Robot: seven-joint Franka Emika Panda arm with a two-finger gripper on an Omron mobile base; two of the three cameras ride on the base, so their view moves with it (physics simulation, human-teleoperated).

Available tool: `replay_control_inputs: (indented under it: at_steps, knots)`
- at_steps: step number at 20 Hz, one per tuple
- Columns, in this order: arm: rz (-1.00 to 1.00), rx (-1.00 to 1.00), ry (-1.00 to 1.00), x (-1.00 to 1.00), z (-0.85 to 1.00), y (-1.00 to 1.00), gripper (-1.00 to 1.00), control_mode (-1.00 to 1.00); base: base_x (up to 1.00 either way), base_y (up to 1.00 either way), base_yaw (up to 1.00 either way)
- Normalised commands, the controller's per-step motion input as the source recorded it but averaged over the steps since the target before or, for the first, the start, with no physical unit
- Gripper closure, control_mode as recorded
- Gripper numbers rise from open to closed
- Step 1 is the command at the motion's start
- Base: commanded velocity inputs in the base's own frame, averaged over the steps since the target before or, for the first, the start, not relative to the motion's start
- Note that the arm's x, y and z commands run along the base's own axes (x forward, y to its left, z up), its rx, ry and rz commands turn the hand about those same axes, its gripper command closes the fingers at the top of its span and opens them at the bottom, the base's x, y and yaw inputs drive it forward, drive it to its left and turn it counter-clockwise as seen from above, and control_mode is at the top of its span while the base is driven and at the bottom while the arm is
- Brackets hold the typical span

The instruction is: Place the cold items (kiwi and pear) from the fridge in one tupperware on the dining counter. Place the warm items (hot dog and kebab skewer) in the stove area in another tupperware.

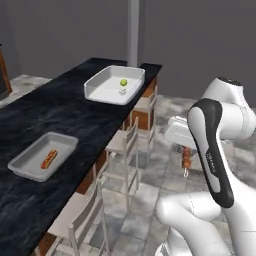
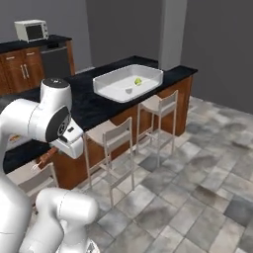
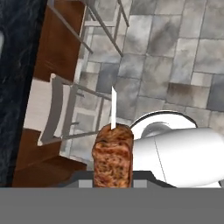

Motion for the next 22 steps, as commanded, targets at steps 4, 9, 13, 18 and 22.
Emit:
replay_control_inputs:
  at_steps: [4, 9, 13, 18, 22]
  knots:
    - [0.0, 0.0, 0.0, 0.0, 0.0, 0.0, 1.0, 1.0, 0.93, -0.27, 0.55]
    - [0.0, 0.0, 0.0, 0.0, 0.0, 0.0, 1.0, 1.0, 0.62, -0.14, 0.67]
    - [0.0, 0.0, 0.0, 0.0, 0.0, 0.0, 1.0, 1.0, 0.61, -0.05, 0.72]
    - [0.0, 0.0, 0.0, 0.0, 0.0, 0.0, 1.0, 1.0, 0.84, -0.04, 0.67]
    - [0.0, 0.0, 0.0, 0.0, 0.0, 0.0, 1.0, 1.0, 1.0, -0.04, 0.36]
